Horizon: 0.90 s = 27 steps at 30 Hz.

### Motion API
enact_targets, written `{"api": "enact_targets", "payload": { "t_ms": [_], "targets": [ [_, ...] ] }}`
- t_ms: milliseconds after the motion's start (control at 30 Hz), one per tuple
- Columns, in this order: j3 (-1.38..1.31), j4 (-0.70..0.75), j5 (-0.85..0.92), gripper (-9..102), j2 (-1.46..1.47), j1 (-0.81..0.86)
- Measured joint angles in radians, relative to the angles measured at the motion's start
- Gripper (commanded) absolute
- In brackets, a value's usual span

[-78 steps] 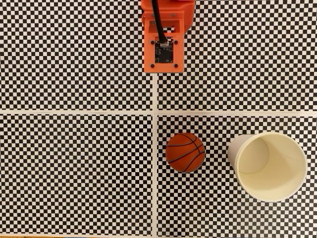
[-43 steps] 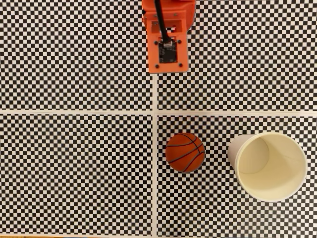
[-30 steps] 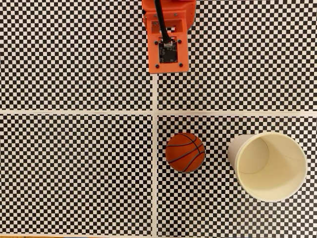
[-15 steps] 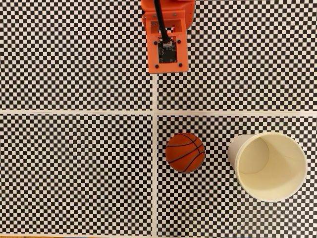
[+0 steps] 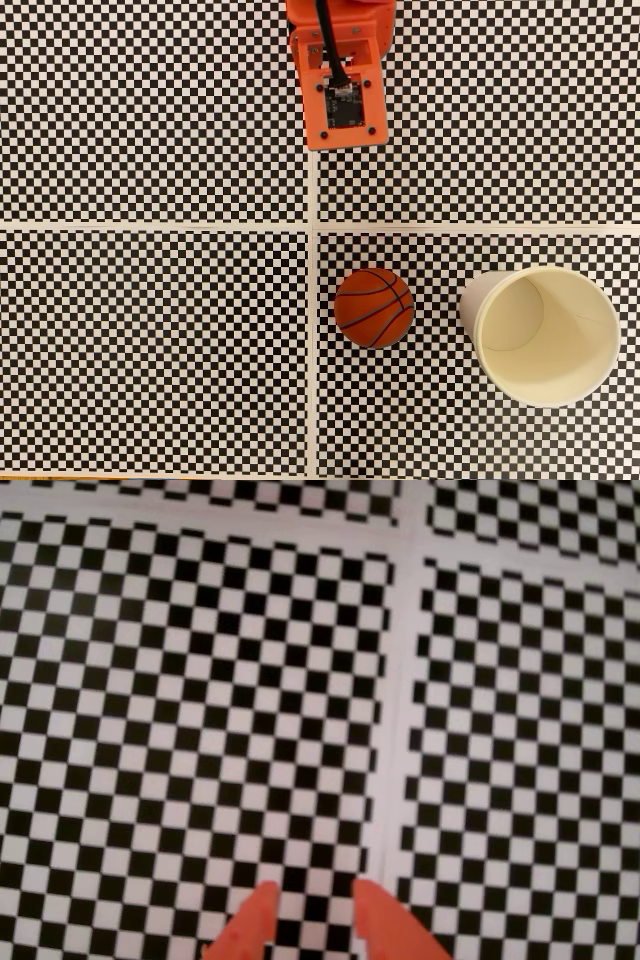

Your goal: Grasp basketball and place into cup.

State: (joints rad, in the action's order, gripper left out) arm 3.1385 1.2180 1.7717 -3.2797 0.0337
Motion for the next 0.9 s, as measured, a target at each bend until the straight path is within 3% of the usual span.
{"api": "enact_targets", "payload": {
  "t_ms": [467, 900],
  "targets": [
    [-0.112, 0.0, 0.015, 2, 0.005, -0.029],
    [-0.637, 0.048, -0.133, 3, 0.425, -0.124]
  ]
}}
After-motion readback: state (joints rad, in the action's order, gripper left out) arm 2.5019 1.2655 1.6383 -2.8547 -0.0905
